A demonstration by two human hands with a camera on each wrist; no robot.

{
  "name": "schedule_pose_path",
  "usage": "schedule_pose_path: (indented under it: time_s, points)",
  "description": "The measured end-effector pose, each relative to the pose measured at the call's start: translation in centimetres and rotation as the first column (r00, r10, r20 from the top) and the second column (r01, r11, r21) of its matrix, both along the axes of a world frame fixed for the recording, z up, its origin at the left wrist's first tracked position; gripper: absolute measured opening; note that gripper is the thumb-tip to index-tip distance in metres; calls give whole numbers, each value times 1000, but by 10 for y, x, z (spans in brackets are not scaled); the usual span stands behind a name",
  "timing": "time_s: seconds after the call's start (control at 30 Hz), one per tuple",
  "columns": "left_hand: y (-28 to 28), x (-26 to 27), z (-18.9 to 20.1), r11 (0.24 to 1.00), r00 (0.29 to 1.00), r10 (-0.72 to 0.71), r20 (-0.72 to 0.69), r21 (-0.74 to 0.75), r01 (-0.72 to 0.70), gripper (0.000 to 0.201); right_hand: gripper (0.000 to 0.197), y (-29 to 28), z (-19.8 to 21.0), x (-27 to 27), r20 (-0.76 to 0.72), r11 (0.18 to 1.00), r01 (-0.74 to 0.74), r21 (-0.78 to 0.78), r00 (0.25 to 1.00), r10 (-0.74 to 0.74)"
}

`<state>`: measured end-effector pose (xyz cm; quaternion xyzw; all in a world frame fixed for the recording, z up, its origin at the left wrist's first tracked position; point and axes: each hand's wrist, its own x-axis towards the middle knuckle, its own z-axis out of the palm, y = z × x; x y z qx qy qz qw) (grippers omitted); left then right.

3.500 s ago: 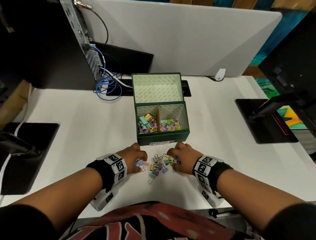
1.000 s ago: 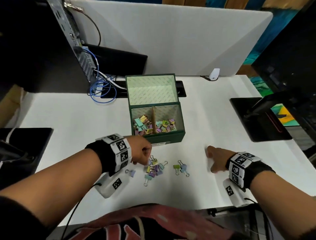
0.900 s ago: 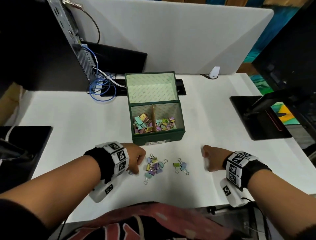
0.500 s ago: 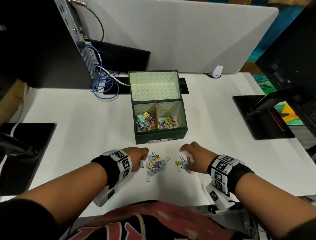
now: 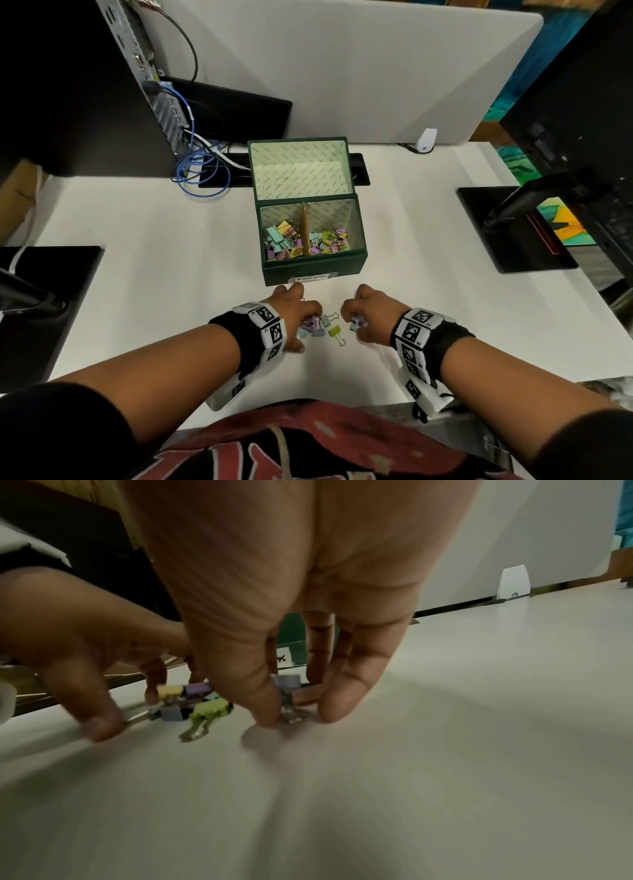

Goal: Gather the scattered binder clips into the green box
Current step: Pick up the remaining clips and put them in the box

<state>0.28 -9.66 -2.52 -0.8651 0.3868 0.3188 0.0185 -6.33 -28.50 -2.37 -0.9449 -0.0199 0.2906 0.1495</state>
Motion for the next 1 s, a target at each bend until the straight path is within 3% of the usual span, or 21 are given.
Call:
schedule_pose_path:
  time_s: [0.23, 0.53, 0.7, 0.83, 1.0]
  points:
    - [-2, 6, 5, 989, 996, 84, -37, -116, -87, 30, 22, -6, -7, 0, 8, 996, 84, -2, 996, -84]
    - [-2, 8, 3, 966, 983, 157, -89, -192, -172, 16, 26, -15, -9, 3, -39, 984, 175, 34, 984, -173]
    - [0, 12, 7, 944, 974, 199, -111, -247, -221, 30, 23, -16, -10, 6, 2, 990, 138, 23, 990, -138]
    - [3, 15, 15, 936, 971, 189, -147, -271, -223, 25, 24, -14, -6, 5, 14, 990, 139, 20, 990, -139]
    - [-11, 20, 47, 841, 954, 260, -150, -451, -300, 14, 42, -9, -2, 5, 13, 999, 29, -34, 1000, -28]
